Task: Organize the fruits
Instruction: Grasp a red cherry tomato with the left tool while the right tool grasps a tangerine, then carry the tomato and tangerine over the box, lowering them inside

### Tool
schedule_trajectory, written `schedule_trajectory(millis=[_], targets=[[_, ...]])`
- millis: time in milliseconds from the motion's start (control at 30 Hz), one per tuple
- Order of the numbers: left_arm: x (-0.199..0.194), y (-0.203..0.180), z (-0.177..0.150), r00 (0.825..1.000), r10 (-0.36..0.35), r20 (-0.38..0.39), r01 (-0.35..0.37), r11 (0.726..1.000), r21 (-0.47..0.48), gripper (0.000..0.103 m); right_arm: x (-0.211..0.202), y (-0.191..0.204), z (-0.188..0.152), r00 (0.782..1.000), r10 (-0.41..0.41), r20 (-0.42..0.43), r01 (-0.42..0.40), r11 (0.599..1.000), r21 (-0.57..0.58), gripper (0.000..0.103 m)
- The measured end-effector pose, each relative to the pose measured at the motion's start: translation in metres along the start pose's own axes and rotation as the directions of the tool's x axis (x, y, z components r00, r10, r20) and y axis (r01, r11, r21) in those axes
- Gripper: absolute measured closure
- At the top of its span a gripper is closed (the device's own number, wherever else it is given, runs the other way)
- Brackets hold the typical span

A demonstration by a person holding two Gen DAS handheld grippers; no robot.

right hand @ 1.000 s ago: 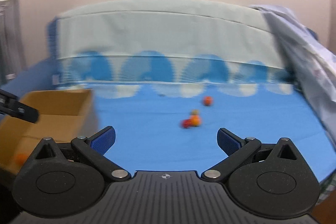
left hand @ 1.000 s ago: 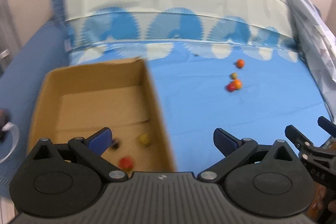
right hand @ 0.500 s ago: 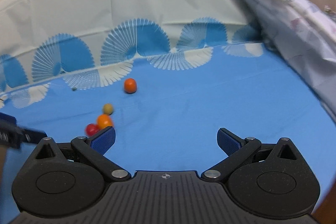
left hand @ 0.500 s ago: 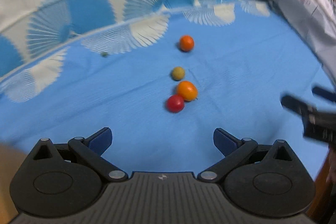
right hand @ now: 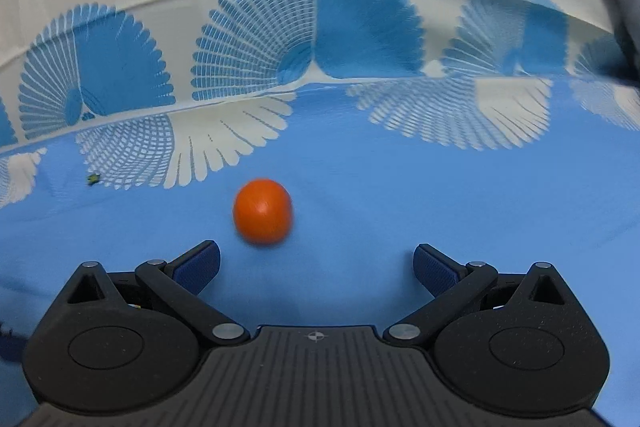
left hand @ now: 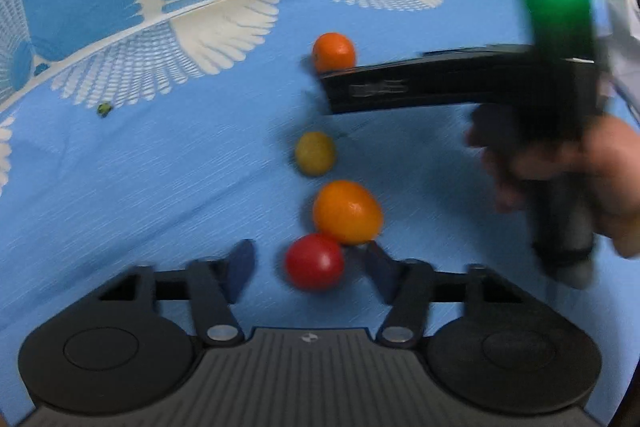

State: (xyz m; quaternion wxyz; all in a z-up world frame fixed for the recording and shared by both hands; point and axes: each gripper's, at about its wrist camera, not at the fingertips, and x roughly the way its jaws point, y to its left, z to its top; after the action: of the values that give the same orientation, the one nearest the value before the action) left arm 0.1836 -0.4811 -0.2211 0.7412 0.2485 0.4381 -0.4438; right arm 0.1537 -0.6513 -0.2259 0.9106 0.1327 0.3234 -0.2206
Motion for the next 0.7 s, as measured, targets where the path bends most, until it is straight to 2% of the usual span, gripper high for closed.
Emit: schedule_trajectory(millis=[33,67,100,133,233,367,533,700], targets=[[0.000,0.000,0.001,1.000,-0.016,0.006,0.016,1.000,-0.005,0.069,0.006,0.004,0.002,1.000,0.006,0.005,-0.006,1.000,-0.005,0.013],[0.000,0.001,0.001,1.000,-0.026,0.008,0.026,1.000,-0.010,0.069,0.011,0.007,0.003,1.000,0.015,0.005,-0.015,1.000,-0.011,0.021],[-0.001,0.001,0.001,1.000,-0.022,0.018,0.022,1.000,-0.012,0.069,0.013,0.013,0.004,1.000,0.012,0.016,-0.011,0.999,-0.043,0.049],[-0.004,0.001,0.000,0.999,-0.018,0.027,0.018,1.000,-0.010,0.069,0.011,0.019,0.003,1.000,0.009,0.030,-0.006,0.995,-0.099,0.069],[-0.015,0.004,-0.004,0.999,-0.023,0.043,0.024,0.999,-0.032,0.069,-0.001,0.023,0.001,0.999,0.028,0.045,-0.023,0.993,-0.113,0.070],[-0.042,0.010,-0.011,0.998,-0.020,0.057,0.024,0.997,-0.071,0.069,-0.034,0.009,-0.003,0.997,-0.022,0.081,0.025,0.999,-0.044,0.070],[-0.107,0.010,-0.035,0.995,0.002,0.095,0.008,0.994,-0.106,0.069,-0.104,-0.003,-0.012,0.992,-0.040,0.123,0.036,0.999,0.029,0.070],[-0.181,0.011,-0.069,0.992,0.035,0.117,-0.016,0.988,-0.156,0.069,-0.191,0.017,-0.030,0.987,-0.008,0.159,-0.002,0.998,0.063,0.070]])
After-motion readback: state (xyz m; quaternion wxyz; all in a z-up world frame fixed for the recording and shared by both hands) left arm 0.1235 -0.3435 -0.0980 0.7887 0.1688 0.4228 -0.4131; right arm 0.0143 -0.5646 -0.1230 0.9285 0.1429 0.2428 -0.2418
